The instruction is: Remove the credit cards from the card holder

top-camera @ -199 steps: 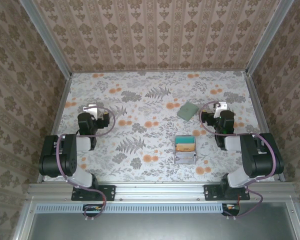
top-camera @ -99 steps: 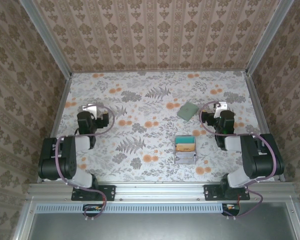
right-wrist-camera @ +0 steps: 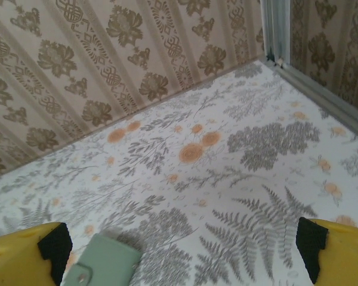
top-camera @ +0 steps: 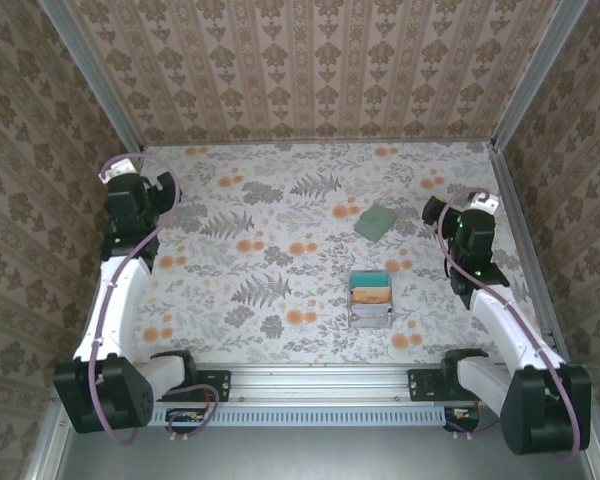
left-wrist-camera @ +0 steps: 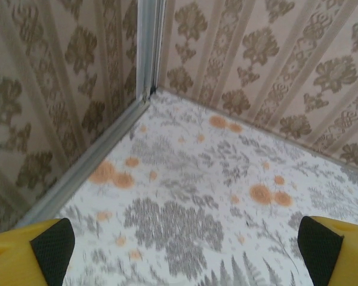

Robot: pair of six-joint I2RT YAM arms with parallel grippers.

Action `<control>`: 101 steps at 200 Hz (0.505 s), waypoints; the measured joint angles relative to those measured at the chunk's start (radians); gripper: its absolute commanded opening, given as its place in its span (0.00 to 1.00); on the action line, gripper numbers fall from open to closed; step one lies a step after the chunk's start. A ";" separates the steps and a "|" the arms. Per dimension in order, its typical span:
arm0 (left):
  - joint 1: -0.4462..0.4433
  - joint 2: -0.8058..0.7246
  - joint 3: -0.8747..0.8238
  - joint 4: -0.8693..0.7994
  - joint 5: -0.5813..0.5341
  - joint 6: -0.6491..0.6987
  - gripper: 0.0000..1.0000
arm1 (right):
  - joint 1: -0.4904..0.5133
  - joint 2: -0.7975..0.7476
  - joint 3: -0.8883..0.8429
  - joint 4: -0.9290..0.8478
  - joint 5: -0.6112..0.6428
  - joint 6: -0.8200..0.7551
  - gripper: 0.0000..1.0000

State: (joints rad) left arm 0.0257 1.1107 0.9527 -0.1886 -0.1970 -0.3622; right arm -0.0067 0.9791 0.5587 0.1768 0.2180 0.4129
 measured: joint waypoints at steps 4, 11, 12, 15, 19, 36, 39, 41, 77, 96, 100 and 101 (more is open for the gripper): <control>-0.003 0.000 0.000 -0.019 0.002 -0.010 1.00 | 0.000 -0.013 0.007 -0.026 -0.009 0.014 1.00; -0.014 0.000 0.000 -0.057 0.009 -0.030 1.00 | 0.000 -0.034 0.022 -0.071 -0.030 0.035 1.00; -0.018 0.000 0.000 -0.064 0.011 -0.033 1.00 | 0.000 -0.036 0.024 -0.074 -0.032 0.037 1.00; -0.024 0.001 0.000 -0.077 0.014 -0.039 1.00 | 0.000 -0.044 0.030 -0.092 -0.042 0.045 1.00; -0.037 0.002 -0.001 -0.097 0.020 -0.048 1.00 | 0.000 -0.055 0.038 -0.117 -0.056 0.060 1.00; -0.117 0.002 -0.001 -0.158 0.025 -0.077 1.00 | 0.005 -0.097 0.057 -0.204 -0.108 0.102 1.00; -0.134 0.003 -0.001 -0.166 0.025 -0.080 1.00 | 0.006 -0.104 0.058 -0.217 -0.115 0.109 1.00; -0.151 0.003 -0.001 -0.171 0.025 -0.082 1.00 | 0.008 -0.110 0.058 -0.227 -0.120 0.113 1.00; -0.381 0.032 -0.001 -0.201 0.016 -0.126 0.94 | 0.053 -0.161 0.058 -0.374 -0.170 0.142 1.00; -0.477 0.109 0.009 -0.198 0.017 -0.148 0.90 | 0.077 -0.153 0.058 -0.420 -0.182 0.150 1.00; -0.499 0.133 0.015 -0.198 0.020 -0.148 0.89 | 0.084 -0.149 0.058 -0.426 -0.183 0.153 1.00; -0.503 0.138 0.017 -0.197 0.021 -0.149 0.89 | 0.086 -0.147 0.058 -0.428 -0.183 0.153 1.00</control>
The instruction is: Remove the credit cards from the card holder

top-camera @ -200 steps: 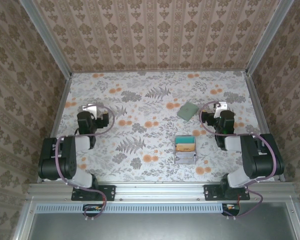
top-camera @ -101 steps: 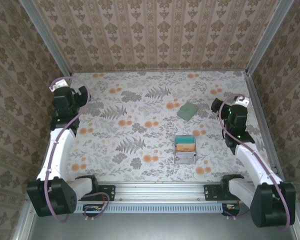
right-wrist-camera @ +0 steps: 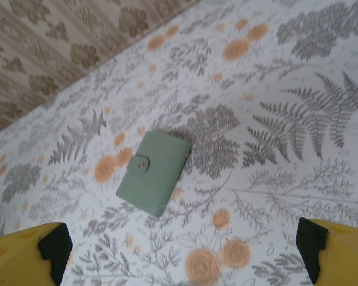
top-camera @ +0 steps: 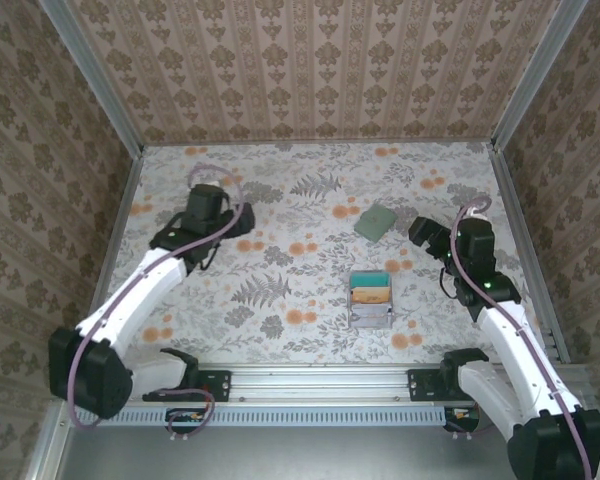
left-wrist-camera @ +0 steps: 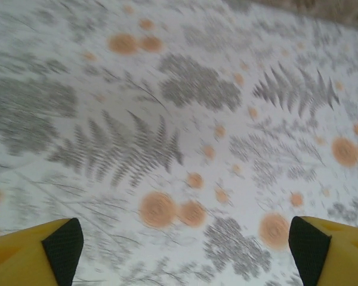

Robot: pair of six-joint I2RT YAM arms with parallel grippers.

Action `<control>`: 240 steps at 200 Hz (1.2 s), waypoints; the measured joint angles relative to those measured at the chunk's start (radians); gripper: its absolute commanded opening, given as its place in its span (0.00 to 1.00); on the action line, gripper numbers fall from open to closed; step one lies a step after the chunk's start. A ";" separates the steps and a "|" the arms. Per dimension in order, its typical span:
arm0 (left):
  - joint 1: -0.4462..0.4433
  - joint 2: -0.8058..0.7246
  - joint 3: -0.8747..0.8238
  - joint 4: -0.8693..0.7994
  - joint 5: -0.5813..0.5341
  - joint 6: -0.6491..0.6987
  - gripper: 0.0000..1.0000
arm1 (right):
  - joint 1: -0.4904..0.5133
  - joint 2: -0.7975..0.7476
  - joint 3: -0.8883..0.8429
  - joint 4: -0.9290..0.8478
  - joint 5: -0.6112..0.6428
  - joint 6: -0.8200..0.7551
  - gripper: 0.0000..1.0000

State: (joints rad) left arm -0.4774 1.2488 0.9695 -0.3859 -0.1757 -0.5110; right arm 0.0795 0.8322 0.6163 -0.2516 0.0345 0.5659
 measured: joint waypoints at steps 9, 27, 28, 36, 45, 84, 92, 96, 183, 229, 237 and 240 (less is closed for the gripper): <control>-0.044 0.060 0.019 0.003 0.011 -0.003 0.85 | 0.016 0.013 0.002 -0.015 -0.002 0.006 1.00; -0.122 0.197 0.091 0.013 0.039 0.002 0.82 | 0.047 0.045 0.013 -0.052 -0.002 0.012 1.00; -0.124 0.203 0.095 0.013 0.040 0.002 0.82 | 0.048 0.046 0.014 -0.053 -0.002 0.012 1.00; -0.154 0.267 0.146 0.010 0.055 0.010 0.81 | 0.057 0.053 0.023 -0.073 0.000 0.014 1.00; -0.181 0.334 0.208 0.011 0.069 0.018 0.79 | 0.063 0.055 0.031 -0.089 0.003 0.014 1.00; -0.290 0.623 0.503 0.006 0.128 0.101 0.62 | 0.064 0.053 0.084 -0.155 0.037 0.011 1.00; -0.311 0.681 0.569 -0.005 0.137 0.125 0.58 | 0.064 0.053 0.091 -0.169 0.044 0.010 1.00; -0.322 0.717 0.611 -0.015 0.140 0.136 0.57 | 0.064 0.053 0.094 -0.174 0.047 0.010 1.00; -0.418 1.221 1.227 -0.163 0.142 0.319 0.53 | 0.063 0.040 0.118 -0.248 0.070 0.007 1.00; -0.418 1.341 1.377 -0.207 0.108 0.362 0.52 | 0.060 0.034 0.118 -0.254 0.079 0.006 1.00; -0.419 1.356 1.392 -0.215 0.101 0.369 0.52 | 0.060 0.031 0.118 -0.254 0.082 0.006 1.00; -0.419 1.361 1.396 -0.218 0.098 0.373 0.52 | 0.060 0.031 0.118 -0.254 0.083 0.006 1.00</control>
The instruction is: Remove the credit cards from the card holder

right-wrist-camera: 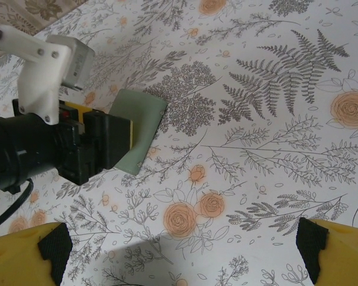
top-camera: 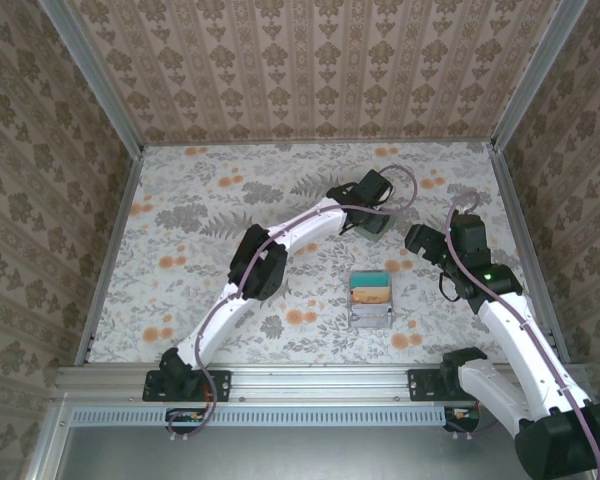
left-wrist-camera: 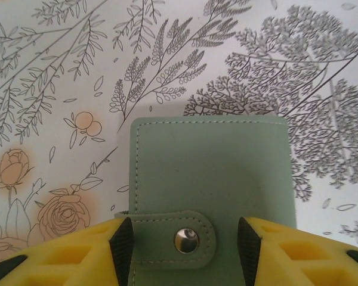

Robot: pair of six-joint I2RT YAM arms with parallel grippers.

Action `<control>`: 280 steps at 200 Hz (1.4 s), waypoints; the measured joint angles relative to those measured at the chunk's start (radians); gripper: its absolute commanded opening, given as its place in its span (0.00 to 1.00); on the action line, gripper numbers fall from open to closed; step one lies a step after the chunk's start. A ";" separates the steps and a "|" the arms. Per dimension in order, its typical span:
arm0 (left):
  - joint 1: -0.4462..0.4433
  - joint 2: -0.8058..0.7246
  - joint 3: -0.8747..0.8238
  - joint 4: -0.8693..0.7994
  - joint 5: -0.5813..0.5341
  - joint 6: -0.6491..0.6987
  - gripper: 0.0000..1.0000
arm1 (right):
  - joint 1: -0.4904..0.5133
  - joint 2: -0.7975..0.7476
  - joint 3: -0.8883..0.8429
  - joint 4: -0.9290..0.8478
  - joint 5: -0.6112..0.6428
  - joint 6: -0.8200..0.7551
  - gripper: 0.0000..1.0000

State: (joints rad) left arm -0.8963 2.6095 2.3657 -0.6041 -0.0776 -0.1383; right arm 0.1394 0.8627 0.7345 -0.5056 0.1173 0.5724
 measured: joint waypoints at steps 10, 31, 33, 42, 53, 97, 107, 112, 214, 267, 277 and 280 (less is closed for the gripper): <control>0.000 0.011 0.011 -0.006 -0.007 0.005 0.52 | 0.000 -0.002 0.000 0.000 0.003 0.000 1.00; -0.002 0.014 0.030 -0.029 -0.034 0.016 0.47 | -0.002 -0.004 0.000 0.000 0.004 0.000 1.00; -0.002 0.014 0.031 -0.032 -0.036 0.018 0.46 | -0.002 -0.004 0.000 0.000 0.004 0.000 1.00; -0.002 0.016 0.032 -0.040 -0.047 0.023 0.40 | -0.002 -0.004 0.000 0.000 0.003 0.000 1.00; -0.002 0.018 0.034 -0.045 -0.055 0.029 0.25 | -0.002 -0.004 0.000 0.000 0.003 0.000 1.00; 0.000 0.013 0.033 -0.050 -0.085 0.037 0.00 | -0.002 -0.006 0.000 0.002 0.003 -0.001 1.00; 0.000 0.003 0.017 -0.042 -0.087 0.034 0.00 | -0.002 -0.006 0.000 0.005 0.003 -0.004 1.00; 0.001 -0.005 0.003 -0.038 -0.092 0.032 0.00 | -0.002 -0.006 0.000 0.007 0.002 -0.008 1.00; 0.110 -0.410 -0.605 0.026 -0.134 -0.092 0.00 | -0.003 -0.009 -0.002 0.046 -0.062 -0.045 1.00; 0.132 -0.706 -0.966 0.089 -0.146 -0.222 0.00 | 0.072 0.109 0.000 0.100 -0.094 -0.045 1.00; 0.134 -0.757 -1.028 0.097 -0.146 -0.248 0.00 | 0.100 0.139 0.003 0.108 -0.096 -0.045 1.00; 0.134 -0.772 -1.045 0.098 -0.145 -0.257 0.00 | 0.111 0.152 0.005 0.111 -0.098 -0.045 1.00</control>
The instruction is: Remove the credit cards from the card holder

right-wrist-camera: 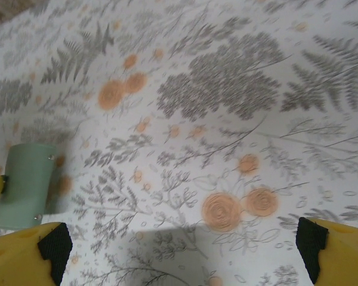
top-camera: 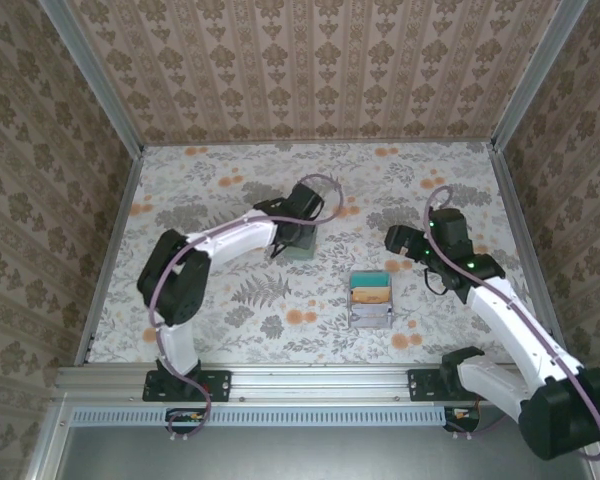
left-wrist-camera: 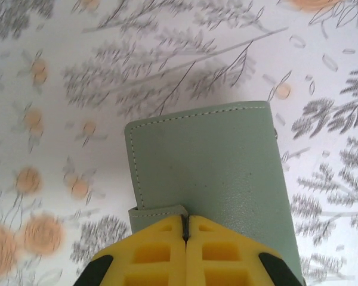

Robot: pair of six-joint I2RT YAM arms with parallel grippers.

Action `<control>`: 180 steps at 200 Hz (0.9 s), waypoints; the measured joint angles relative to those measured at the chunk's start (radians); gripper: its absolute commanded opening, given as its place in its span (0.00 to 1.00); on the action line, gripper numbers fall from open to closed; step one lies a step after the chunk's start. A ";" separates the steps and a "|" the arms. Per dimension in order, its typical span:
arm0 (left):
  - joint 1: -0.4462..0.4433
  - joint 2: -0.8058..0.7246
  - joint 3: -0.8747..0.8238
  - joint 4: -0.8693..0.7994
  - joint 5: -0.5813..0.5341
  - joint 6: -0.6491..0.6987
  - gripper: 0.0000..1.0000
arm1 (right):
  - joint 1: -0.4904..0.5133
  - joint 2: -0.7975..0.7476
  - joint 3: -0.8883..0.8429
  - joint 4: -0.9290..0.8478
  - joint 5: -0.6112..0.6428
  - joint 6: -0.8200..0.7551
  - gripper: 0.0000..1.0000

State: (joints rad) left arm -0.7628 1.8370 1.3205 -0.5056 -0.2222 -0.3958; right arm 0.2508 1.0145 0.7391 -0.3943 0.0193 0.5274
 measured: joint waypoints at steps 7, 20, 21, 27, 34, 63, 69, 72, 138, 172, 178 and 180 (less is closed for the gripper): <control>0.003 -0.035 -0.043 0.006 0.002 -0.021 0.00 | 0.021 0.022 0.007 0.006 -0.002 0.000 1.00; 0.005 -0.100 -0.116 0.015 0.011 -0.060 0.00 | 0.065 0.072 0.033 0.017 -0.007 0.000 1.00; 0.005 -0.103 -0.120 0.016 0.012 -0.062 0.00 | 0.067 0.075 0.035 0.018 -0.007 0.000 1.00; 0.006 -0.133 -0.152 0.024 0.017 -0.082 0.00 | 0.088 0.100 0.051 0.026 -0.010 0.000 1.00; 0.006 -0.166 -0.190 0.034 0.023 -0.106 0.00 | 0.113 0.130 0.071 0.034 -0.013 0.001 1.00; 0.007 -0.259 -0.308 0.086 0.058 -0.192 0.00 | 0.218 0.267 0.167 0.081 -0.055 0.019 0.95; 0.007 -0.269 -0.323 0.096 0.063 -0.205 0.00 | 0.237 0.294 0.183 0.094 -0.067 0.026 0.84; 0.007 -0.272 -0.332 0.103 0.067 -0.212 0.00 | 0.246 0.309 0.191 0.105 -0.076 0.030 0.78; 0.039 -0.282 -0.420 0.208 0.107 -0.286 0.00 | 0.332 0.631 0.316 0.257 -0.303 0.179 0.00; 0.039 -0.277 -0.420 0.253 0.122 -0.292 0.00 | 0.357 0.788 0.368 0.309 -0.392 0.258 0.00; 0.039 -0.275 -0.420 0.257 0.124 -0.292 0.00 | 0.361 0.813 0.377 0.321 -0.407 0.270 0.00; 0.039 -0.274 -0.420 0.259 0.124 -0.292 0.00 | 0.363 0.820 0.380 0.323 -0.410 0.274 0.00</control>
State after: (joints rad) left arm -0.7238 1.5627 0.9005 -0.2470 -0.0982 -0.6880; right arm 0.6136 1.8343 1.1191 -0.0708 -0.3912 0.8013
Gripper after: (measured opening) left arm 0.046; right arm 0.067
